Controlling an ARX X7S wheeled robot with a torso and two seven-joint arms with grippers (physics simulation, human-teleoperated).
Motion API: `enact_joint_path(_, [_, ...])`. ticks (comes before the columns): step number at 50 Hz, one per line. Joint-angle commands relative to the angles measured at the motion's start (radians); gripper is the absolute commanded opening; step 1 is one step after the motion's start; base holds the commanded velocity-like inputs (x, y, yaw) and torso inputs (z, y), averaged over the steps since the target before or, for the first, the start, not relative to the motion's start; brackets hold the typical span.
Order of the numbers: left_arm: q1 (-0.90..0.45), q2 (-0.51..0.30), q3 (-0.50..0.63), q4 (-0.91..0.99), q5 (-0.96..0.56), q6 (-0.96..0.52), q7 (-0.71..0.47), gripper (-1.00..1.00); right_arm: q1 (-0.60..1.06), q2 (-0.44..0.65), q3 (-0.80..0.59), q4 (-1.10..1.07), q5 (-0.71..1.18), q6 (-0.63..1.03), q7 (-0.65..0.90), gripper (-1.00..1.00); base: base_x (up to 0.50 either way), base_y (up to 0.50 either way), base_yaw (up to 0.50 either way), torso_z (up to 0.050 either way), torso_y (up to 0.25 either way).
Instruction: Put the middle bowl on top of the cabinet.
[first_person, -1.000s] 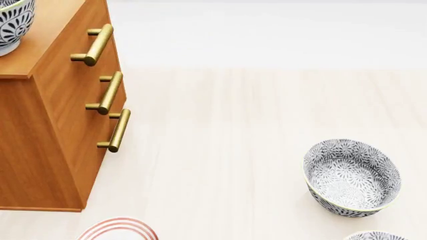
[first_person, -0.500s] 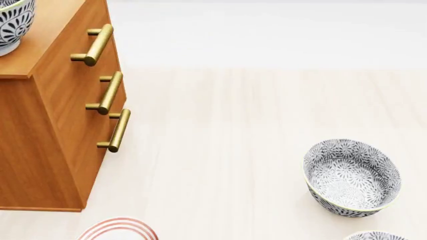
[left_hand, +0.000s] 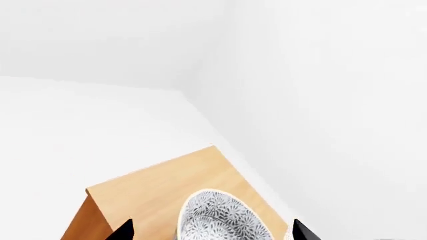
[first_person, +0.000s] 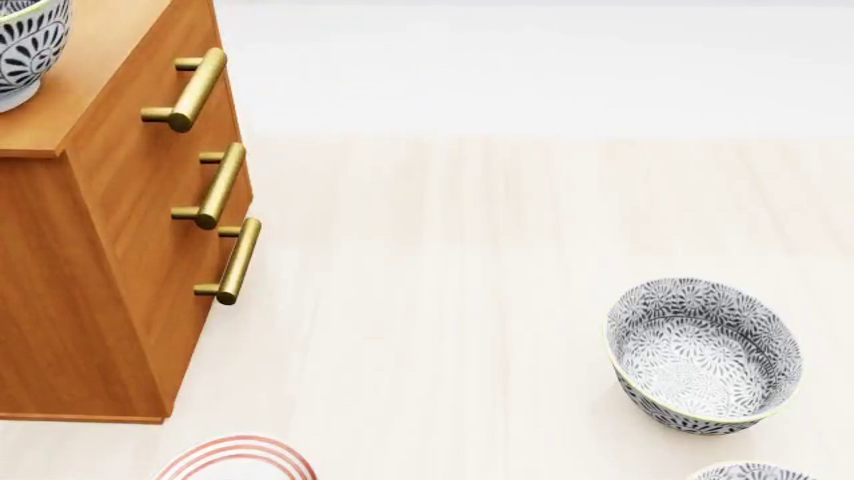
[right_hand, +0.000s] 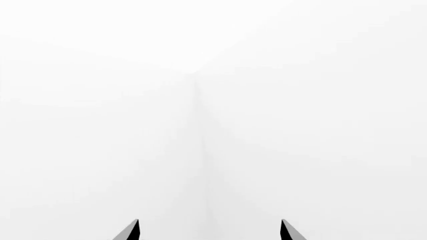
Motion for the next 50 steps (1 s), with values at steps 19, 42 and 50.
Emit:
enact_joint_path(19, [0.205, -0.167, 0.028, 0.472, 0.388, 0.208, 0.073, 1.00, 0.000, -0.020, 0.041, 0.016, -0.008, 0.000, -0.054, 1.00, 0.00, 0.00, 0.00, 0.000, 0.000])
enact_joint_path(42, [0.494, -0.285, 0.135, 0.766, 0.997, 0.335, -0.070, 1.00, 0.001, -0.018, 0.031, 0.036, -0.020, -0.010, -0.072, 1.00, 0.00, 0.00, 0.00, 0.000, 0.000])
enact_joint_path(50, [0.627, -0.329, 0.182, 0.831, 1.253, 0.390, -0.138, 1.00, 0.005, -0.011, 0.011, 0.034, -0.042, -0.004, -0.067, 1.00, 0.00, 0.00, 0.00, 0.000, 0.000])
